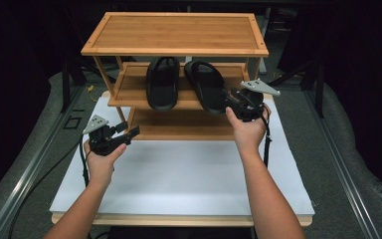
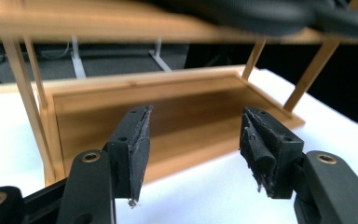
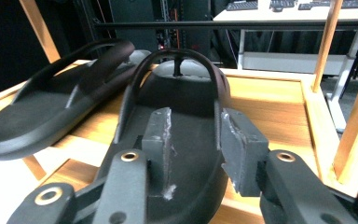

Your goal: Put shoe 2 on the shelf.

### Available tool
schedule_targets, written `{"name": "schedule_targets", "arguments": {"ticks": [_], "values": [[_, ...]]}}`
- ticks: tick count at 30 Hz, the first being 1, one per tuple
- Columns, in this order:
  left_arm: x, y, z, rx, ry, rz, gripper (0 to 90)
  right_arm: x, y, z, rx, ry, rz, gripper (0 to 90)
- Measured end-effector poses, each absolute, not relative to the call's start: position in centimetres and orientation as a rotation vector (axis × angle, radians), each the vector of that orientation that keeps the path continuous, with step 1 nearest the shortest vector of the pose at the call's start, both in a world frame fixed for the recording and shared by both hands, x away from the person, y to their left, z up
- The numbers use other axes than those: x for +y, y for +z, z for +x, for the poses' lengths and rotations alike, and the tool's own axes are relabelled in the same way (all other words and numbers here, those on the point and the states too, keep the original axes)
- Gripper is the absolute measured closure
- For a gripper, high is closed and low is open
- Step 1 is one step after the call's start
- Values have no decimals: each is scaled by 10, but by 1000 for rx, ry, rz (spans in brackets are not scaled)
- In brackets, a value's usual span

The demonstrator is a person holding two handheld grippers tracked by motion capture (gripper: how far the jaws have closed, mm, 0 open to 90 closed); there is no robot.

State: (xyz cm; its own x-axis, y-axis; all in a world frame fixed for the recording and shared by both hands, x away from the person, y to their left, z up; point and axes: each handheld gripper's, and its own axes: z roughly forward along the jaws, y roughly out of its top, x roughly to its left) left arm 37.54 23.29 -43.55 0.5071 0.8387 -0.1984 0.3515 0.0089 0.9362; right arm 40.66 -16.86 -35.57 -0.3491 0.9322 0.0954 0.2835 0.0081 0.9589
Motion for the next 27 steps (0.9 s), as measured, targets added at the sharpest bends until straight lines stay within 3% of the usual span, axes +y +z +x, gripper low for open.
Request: {"name": "schedule_targets", "arguments": {"ticks": [13,22,27], "values": [[207,-382,405,980,578,1571,433,-159,-369,383,1695,1332,1224,569],[189,-381,422,1018,553,1569,348,-161,-381,386,1682,1364,1259,542],[182,-385,432,1029,534,1601,352,-156,-383,386,1657,1349,1258,544]]}}
